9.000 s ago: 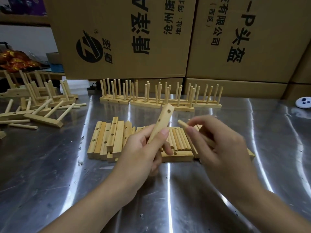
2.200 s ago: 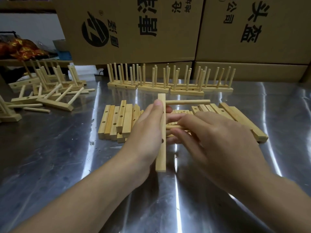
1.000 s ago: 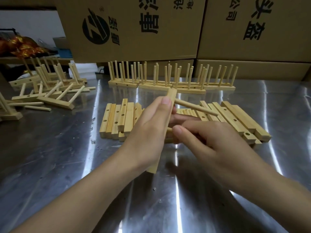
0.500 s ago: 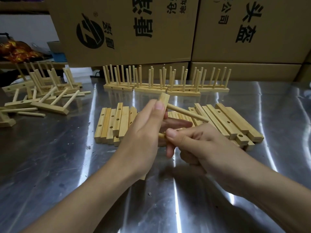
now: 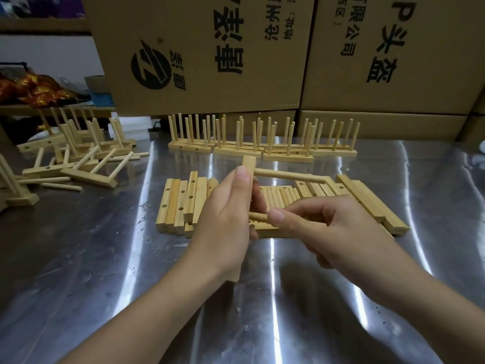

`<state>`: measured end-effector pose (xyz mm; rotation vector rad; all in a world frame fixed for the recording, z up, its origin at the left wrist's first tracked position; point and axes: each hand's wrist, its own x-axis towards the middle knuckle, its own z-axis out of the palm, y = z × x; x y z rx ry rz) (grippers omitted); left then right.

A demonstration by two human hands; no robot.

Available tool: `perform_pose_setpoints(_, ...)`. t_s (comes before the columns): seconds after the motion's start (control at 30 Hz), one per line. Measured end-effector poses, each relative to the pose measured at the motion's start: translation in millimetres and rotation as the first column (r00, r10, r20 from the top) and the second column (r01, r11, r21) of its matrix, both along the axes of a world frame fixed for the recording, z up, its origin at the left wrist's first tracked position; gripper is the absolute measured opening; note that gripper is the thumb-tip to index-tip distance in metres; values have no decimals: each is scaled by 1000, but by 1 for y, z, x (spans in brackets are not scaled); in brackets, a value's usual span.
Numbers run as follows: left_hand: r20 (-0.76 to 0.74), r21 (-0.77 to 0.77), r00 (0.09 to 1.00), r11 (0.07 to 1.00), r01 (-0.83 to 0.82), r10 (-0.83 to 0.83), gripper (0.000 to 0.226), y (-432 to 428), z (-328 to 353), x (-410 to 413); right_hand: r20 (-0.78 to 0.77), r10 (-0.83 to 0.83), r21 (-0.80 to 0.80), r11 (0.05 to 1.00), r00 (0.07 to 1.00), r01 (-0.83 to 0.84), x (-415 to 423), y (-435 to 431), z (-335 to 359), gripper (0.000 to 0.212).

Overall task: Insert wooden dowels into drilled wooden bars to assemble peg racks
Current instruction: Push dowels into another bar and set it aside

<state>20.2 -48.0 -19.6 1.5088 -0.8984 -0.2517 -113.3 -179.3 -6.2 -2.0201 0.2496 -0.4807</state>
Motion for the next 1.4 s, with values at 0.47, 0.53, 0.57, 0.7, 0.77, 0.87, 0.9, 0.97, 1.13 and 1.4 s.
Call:
perform_pose_setpoints(0.47, -660, 75, 736, 961, 265, -151, 58, -3, 2, -20, 331, -49, 91, 996, 942, 19, 5, 11, -6, 82)
perform_pose_setpoints(0.53, -721, 43, 670, 955, 293, -173, 56, -5, 0, -27, 334, -39, 72, 997, 942, 16, 5, 12, -4, 84)
perform_pose_setpoints(0.57, -741, 24, 645, 954, 299, -184, 54, -6, -1, -29, 334, -35, 73, 997, 942, 11, 4, 11, -4, 83)
perform_pose_setpoints(0.7, -779, -16, 596, 957, 289, -193, 48, -9, -4, -33, 365, -52, 108, 994, 930, 13, 3, 7, -6, 49)
perform_pose_setpoints(0.77, -785, -19, 589, 958, 286, -191, 48, -8, -4, -36, 364, -106, 85, 993, 925, 80, 3, 2, -7, 35)
perform_pose_setpoints(0.87, -777, -4, 603, 959, 285, -182, 54, -20, -6, -35, 337, -144, -117, 974, 931, 193, 5, -2, -9, 21)
perform_pose_setpoints(0.9, -760, 35, 632, 961, 275, -153, 54, -26, -7, -34, 326, -142, -194, 957, 934, 214, 5, -3, -9, 21)
perform_pose_setpoints(0.97, -740, 87, 662, 959, 268, -118, 53, -32, -8, -32, 301, -139, -293, 928, 944, 230, 5, -3, -11, 26)
perform_pose_setpoints(1.13, -778, 79, 612, 944, 321, -143, 56, -28, -12, -35, 278, -163, -452, 847, 947, 279, 9, -6, -14, 33)
perform_pose_setpoints(1.4, -676, 83, 716, 947, 310, -175, 53, -10, -10, -46, 269, -109, -431, 875, 957, 221, 7, -8, -10, 22)
